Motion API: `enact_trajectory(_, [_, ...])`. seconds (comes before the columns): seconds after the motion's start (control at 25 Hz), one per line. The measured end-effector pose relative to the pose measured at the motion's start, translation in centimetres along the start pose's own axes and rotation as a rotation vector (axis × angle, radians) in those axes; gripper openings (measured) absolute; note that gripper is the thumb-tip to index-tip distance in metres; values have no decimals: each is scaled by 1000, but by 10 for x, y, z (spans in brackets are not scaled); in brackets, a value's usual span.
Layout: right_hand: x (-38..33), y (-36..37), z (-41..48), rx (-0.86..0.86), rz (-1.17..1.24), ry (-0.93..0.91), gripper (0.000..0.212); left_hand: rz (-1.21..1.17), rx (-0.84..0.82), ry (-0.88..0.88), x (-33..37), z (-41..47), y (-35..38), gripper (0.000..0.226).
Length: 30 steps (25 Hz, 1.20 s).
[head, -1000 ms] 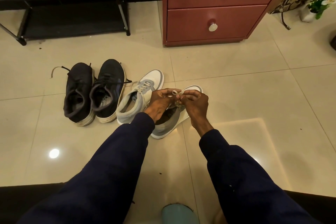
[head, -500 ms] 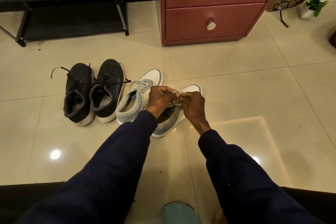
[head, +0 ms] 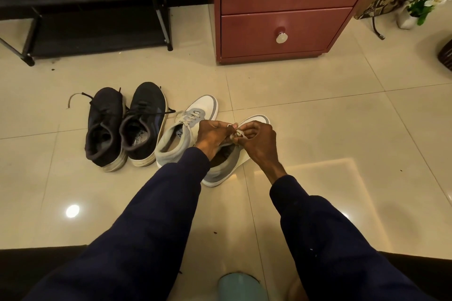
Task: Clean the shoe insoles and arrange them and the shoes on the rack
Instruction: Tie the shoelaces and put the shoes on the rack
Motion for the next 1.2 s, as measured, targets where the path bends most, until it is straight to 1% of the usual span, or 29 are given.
enact_trajectory(0.12, [-6, -2, -2, 80, -73, -68, 12, -79, -21, -26, 1, -5, 1, 23])
enact_trajectory(0.2, [-5, -1, -2, 94, -121, -85, 7, -115, -48, -47, 0, -6, 2, 30])
enact_trajectory(0.28, [-5, 1, -4, 109, -177, -114, 10, -117, -54, -61, -1, -3, 0, 34])
enact_trajectory(0.4, [-11, -4, -10, 189, -227, -202, 15, -124, -35, -71, 2, 0, -1, 36])
enact_trajectory(0.52, [-18, -11, -22, 253, -191, -264, 14, -127, 25, -74, 6, 3, -2, 27])
enact_trajectory(0.64, [-14, -20, -33, 289, -166, -264, 11, -98, 84, -62, 8, 15, -15, 15])
enact_trajectory(0.72, [-1, -29, -39, 287, -146, -194, 9, -56, 126, -67, 5, 23, -29, 15])
enact_trajectory(0.8, [16, -36, -45, 279, -103, -82, 6, 8, 152, -87, -4, 23, -39, 17])
enact_trajectory(0.92, [43, -37, -45, 246, -13, 85, 4, 68, 136, -114, -17, 14, -40, 25])
enact_trajectory(1.04, [54, -22, -38, 169, 105, 236, 16, 120, 84, -115, -13, 0, -39, 42])
enact_trajectory(1.12, [48, -14, -32, 140, 122, 261, 20, 140, 20, -136, -13, -11, -36, 47])
enact_trajectory(1.2, [42, -12, -24, 130, 99, 258, 19, 103, -22, -156, -15, -21, -33, 45])
Point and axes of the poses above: each hand's wrist, its own z-axis towards the middle knuckle, its own y-axis out of the palm, x = y × z, the point moved 9 cm from there along z, towards the middle knuckle, and after that the axes turned 2 degrees about -y, right-handed, at the moved point
